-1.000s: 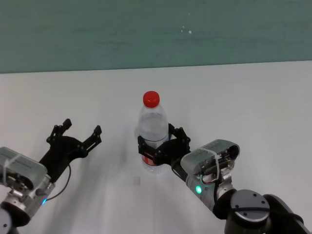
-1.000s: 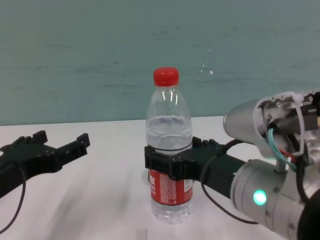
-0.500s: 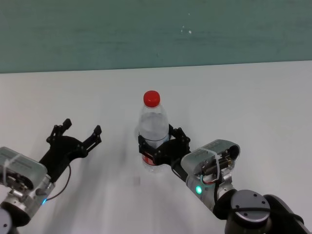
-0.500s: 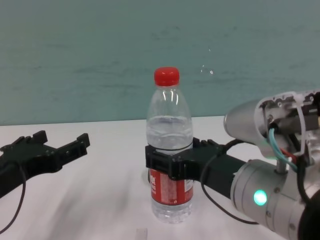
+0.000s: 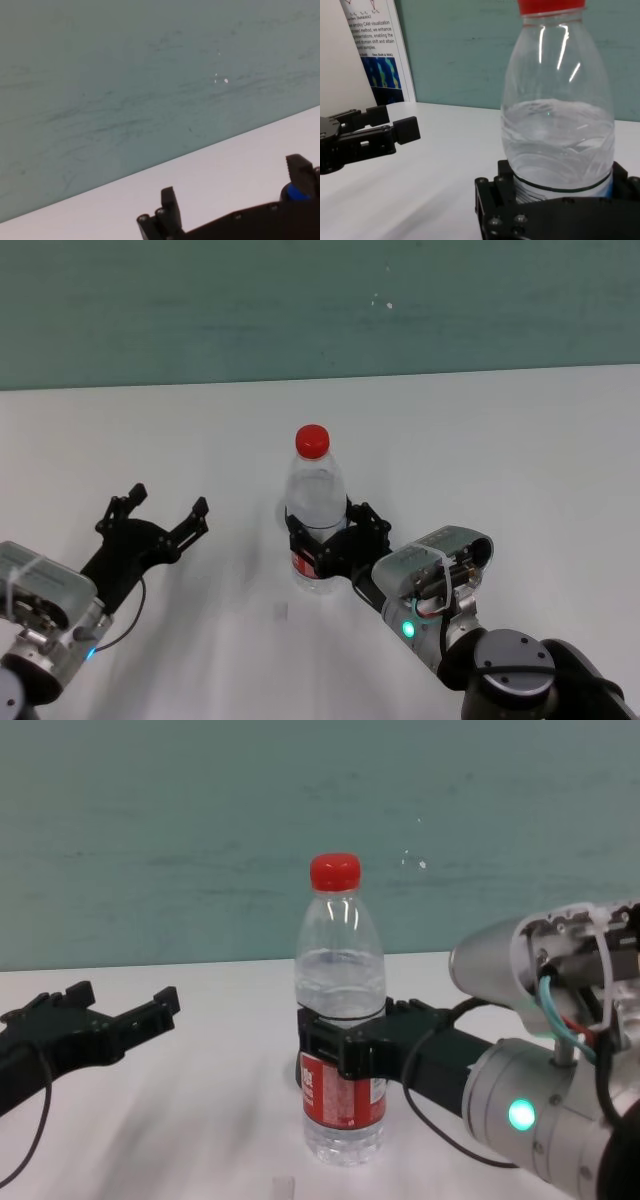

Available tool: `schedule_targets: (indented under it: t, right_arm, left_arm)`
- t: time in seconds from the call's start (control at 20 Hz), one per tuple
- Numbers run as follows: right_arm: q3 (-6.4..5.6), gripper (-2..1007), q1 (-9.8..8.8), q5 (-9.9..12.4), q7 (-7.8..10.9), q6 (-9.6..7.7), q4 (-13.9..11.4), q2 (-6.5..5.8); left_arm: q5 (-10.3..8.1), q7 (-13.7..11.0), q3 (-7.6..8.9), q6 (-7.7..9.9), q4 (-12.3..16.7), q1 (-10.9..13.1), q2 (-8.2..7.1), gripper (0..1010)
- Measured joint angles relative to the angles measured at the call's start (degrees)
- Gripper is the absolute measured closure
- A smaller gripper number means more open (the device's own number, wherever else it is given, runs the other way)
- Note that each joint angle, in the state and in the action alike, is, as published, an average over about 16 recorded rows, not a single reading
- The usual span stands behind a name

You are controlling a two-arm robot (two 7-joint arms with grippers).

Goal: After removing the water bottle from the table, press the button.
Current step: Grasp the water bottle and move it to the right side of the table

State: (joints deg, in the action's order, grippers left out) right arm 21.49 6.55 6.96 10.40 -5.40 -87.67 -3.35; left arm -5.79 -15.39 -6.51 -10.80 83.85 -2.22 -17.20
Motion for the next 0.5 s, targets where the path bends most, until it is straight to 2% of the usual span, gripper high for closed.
schedule_targets:
  t: [0.5]
  right_arm:
    - [-0.10,292,-0.15,0.08,0.27,0.12,-0.22,-0.11]
  left_arm:
    - [0.00,0.00,0.00,0.00,0.00,0.00,0.00,7]
